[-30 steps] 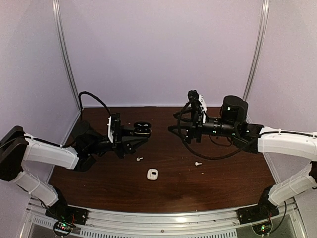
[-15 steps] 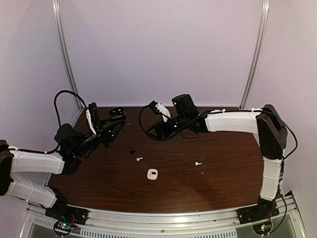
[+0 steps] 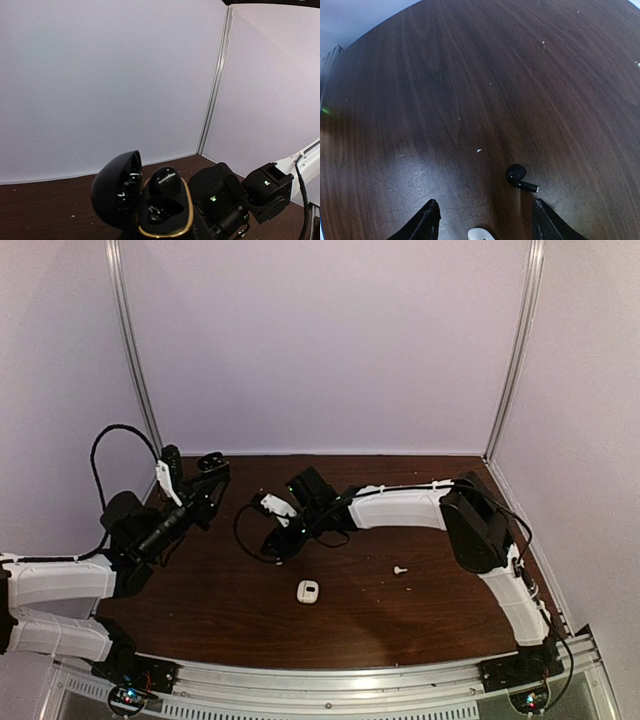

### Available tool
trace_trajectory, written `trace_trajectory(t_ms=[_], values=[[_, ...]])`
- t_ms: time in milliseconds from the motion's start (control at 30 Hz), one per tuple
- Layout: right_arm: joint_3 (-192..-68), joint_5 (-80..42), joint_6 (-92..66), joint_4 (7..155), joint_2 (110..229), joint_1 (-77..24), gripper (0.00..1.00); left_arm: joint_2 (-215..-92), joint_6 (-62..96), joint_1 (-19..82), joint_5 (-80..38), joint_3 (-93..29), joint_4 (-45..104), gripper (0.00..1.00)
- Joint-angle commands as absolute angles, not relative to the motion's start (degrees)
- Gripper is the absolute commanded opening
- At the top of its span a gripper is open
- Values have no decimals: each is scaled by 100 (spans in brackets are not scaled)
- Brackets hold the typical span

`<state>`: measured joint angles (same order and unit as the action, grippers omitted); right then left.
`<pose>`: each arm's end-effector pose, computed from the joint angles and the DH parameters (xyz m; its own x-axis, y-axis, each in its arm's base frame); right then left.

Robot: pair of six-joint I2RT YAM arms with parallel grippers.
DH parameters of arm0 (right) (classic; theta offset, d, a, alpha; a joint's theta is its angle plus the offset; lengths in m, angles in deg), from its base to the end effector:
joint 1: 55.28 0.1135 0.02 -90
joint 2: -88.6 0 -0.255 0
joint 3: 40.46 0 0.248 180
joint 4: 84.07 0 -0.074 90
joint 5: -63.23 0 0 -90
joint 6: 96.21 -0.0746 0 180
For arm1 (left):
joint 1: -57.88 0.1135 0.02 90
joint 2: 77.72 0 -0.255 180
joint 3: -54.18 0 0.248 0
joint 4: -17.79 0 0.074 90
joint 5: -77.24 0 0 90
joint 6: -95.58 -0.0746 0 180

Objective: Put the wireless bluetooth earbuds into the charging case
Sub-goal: Move the left earbud to the center of the board.

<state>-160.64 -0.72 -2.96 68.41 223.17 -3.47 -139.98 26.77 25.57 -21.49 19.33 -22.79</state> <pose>0.3107 0.4479 0.1393 -0.3608 -0.5411 -0.7596 -0.9301 0.2684 0.2507 0.2182 -0.1514 0.2587 -0.0566 -0.3870 -0.9204 0.6787 0.6612 -0.3197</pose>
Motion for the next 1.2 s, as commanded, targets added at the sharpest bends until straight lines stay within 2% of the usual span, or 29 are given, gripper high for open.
trace_trajectory(t_ms=[0, 433, 767, 933, 1167], values=[[-16572, -313, -182, 6559, 22652, -247, 62, -13832, 2667, 2615, -1691, 1922, -2087, 0], [-17564, -1190, 34, 6306, 23469, -96, 55, -13941, 2676, 2615, -1824, 1919, -2234, 0], [-17695, -1453, 150, 6119, 23722, -107, 40, -14077, 2676, 2616, -1854, 1856, -2294, 0], [-17384, -1517, 53, 6117, 23611, -203, 28, -14152, 2695, 2623, -1880, 1822, -2331, 0], [-16129, -1607, -273, 6389, 22815, -595, 23, -14232, 2702, 2618, -1895, 1808, -2323, 0]])
